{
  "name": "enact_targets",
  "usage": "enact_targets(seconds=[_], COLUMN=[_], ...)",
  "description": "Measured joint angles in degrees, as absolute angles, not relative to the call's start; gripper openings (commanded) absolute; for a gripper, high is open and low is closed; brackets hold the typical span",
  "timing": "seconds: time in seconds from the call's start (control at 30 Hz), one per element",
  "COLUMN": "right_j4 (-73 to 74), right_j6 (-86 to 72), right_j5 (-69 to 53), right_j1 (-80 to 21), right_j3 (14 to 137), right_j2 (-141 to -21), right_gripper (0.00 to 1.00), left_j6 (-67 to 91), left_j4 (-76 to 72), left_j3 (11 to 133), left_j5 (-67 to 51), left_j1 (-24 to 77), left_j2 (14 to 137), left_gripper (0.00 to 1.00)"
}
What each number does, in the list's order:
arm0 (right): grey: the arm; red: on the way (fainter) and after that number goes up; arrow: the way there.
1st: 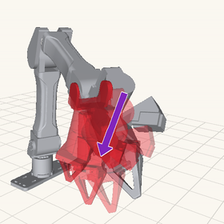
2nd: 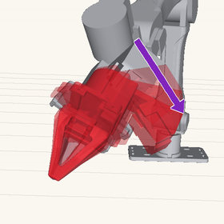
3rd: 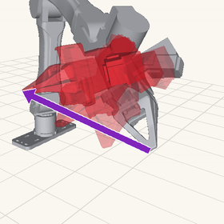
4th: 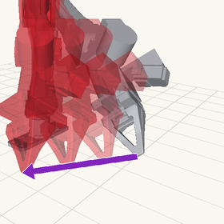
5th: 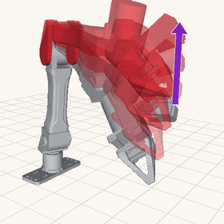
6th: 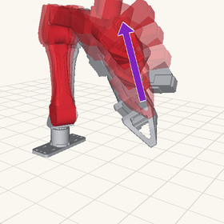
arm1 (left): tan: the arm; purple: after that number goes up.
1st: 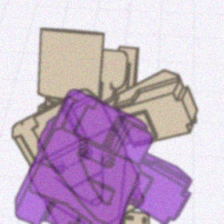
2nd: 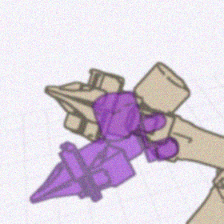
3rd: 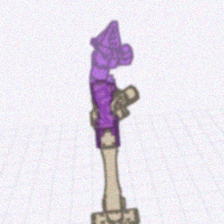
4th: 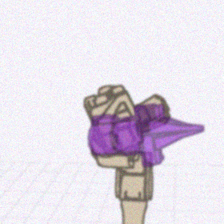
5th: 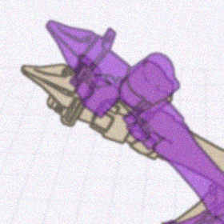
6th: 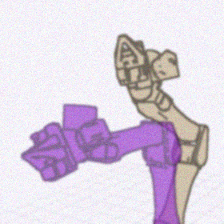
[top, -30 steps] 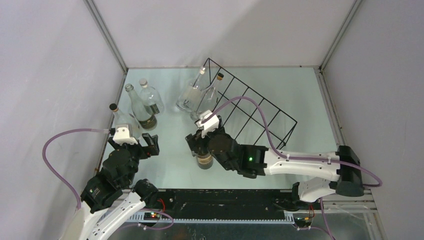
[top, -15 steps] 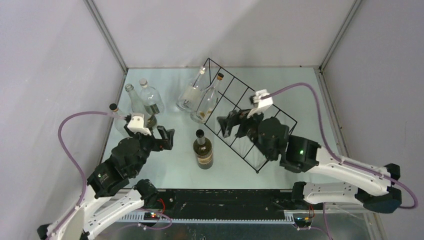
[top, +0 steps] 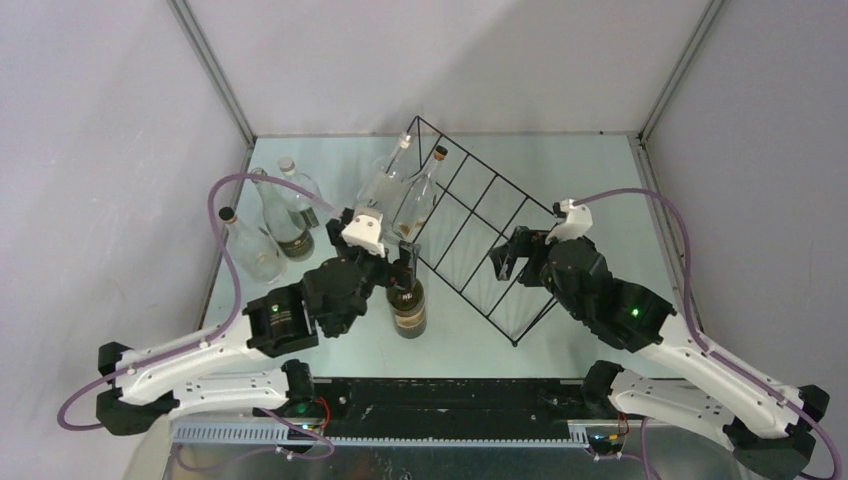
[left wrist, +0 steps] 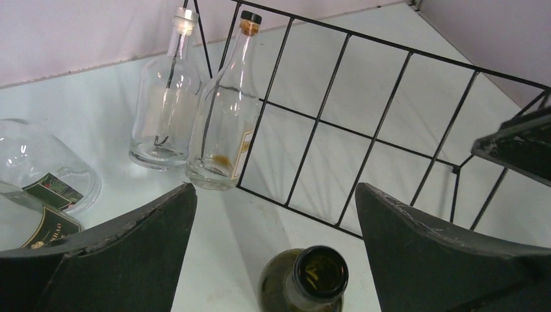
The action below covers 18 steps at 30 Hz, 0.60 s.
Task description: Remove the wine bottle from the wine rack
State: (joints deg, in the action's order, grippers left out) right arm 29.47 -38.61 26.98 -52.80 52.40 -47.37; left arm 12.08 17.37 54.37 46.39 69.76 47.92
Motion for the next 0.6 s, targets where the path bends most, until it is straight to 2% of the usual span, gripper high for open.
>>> enact_targets(seconds=[0.23, 0.47, 0.6], right_j4=[30.76, 31.38, 31.38], right_j6=[-41.47, -43.20, -44.05], right_j5=[25.30, 23.79, 23.16], right_j1=[-51.51, -51.51, -51.51], right_j3=[47.44, 46.44, 45.52], right_j2=[-42.63, -41.50, -41.04], right_gripper=[0.88, 0.86, 0.85], left_j6=[11.62, 14.24, 15.97], left_j4=[14.68, 13.06, 12.05], left_j3=[54.17, 49.93, 47.79], left_j5=[46.09, 40.82, 38.20], left_j1=[68.64, 62.41, 62.11], left_j2=[53.47, 53.49, 53.49], left_gripper=[1.00, 0.99, 0.90])
